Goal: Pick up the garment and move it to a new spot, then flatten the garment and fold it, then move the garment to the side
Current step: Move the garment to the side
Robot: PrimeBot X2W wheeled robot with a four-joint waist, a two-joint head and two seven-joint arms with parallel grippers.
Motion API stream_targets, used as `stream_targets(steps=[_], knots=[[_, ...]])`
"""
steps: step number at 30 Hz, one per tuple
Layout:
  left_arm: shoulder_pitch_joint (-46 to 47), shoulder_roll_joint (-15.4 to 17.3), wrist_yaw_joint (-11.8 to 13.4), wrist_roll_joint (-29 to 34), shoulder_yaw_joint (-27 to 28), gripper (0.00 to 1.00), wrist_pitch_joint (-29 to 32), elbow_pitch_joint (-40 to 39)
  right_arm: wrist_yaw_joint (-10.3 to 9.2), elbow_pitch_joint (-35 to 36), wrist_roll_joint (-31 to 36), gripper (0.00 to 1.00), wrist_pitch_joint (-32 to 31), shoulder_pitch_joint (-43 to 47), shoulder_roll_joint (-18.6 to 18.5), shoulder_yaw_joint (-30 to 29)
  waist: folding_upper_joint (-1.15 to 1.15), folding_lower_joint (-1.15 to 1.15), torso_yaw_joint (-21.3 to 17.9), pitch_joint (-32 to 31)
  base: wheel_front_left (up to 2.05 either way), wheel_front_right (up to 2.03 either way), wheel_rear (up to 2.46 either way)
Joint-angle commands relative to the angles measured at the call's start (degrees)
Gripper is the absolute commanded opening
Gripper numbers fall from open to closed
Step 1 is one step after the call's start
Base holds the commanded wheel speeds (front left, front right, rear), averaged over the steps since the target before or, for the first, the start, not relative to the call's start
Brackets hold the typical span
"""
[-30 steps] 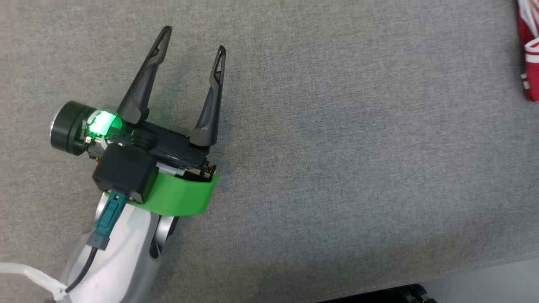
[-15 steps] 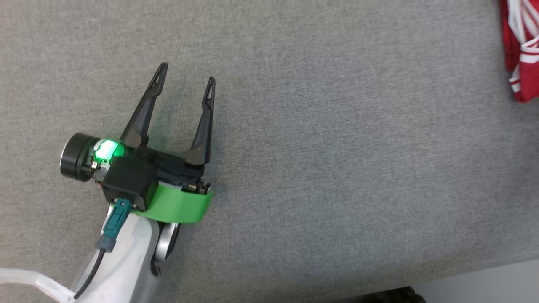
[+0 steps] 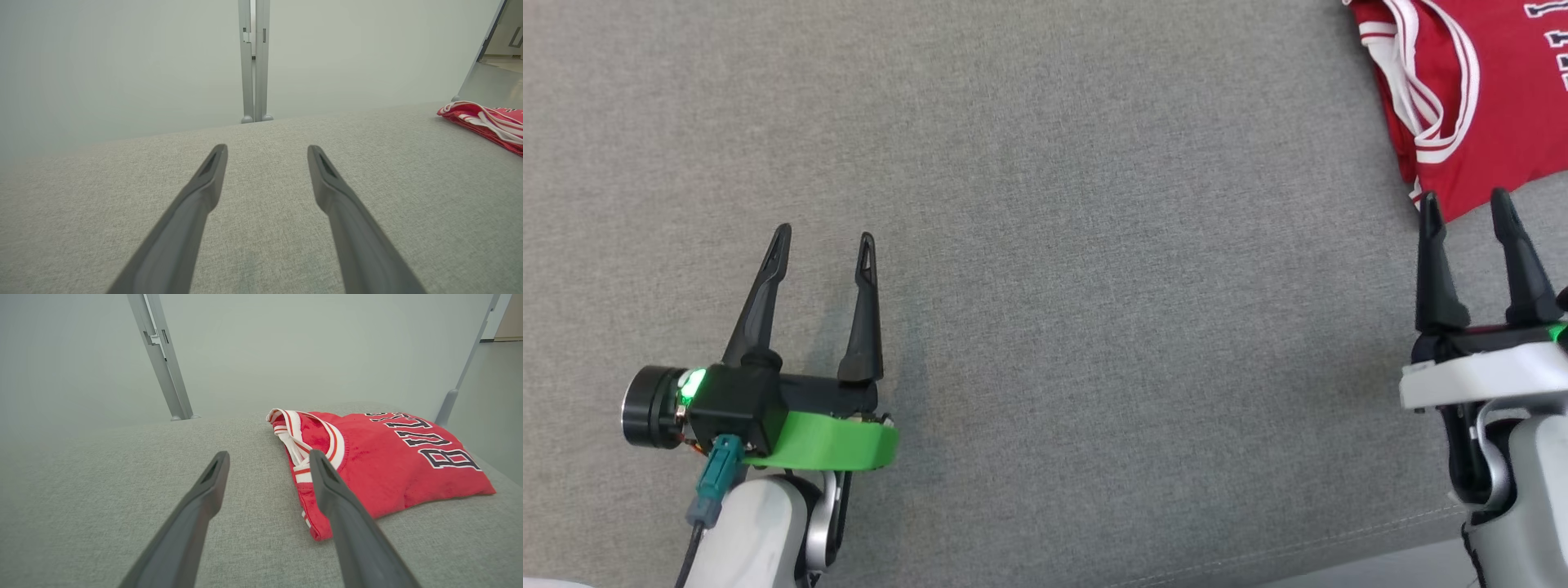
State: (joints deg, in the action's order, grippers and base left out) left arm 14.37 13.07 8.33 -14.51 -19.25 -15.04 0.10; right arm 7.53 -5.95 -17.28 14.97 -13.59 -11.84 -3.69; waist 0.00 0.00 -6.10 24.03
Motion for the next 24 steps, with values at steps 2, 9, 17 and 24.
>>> stream_targets(steps=[2, 9, 17, 24], knots=[[-1.8, -0.7, 0.7, -0.9, 0.9, 1.0, -0.2, 0.5, -0.08, 2.3, 0.8, 1.0, -0.6, 2.9, 1.3, 1.3, 0.0, 0.0, 2.2, -4.9, 0.0, 0.0, 0.0], [-6.0, -1.4, 0.8, -2.5, 4.7, 1.0, -0.1, 1.5, -0.08, 8.0, 1.7, 1.0, -3.4, 9.1, 4.3, 2.7, 0.0, 0.0, 6.1, -9.6, 0.0, 0.0, 0.0], [-10.9, -1.7, -0.5, -2.8, 6.0, 1.0, -0.1, 3.5, -0.08, 12.5, 3.5, 1.0, -7.2, 16.3, 5.6, 1.7, 0.0, 0.0, 9.0, -15.0, 0.0, 0.0, 0.0], [-14.4, -1.6, -1.3, -2.8, 6.8, 1.0, -0.1, 4.7, -0.08, 14.6, 4.4, 1.0, -9.6, 20.9, 6.3, 1.2, 0.0, 0.0, 8.6, -18.9, 0.0, 0.0, 0.0]])
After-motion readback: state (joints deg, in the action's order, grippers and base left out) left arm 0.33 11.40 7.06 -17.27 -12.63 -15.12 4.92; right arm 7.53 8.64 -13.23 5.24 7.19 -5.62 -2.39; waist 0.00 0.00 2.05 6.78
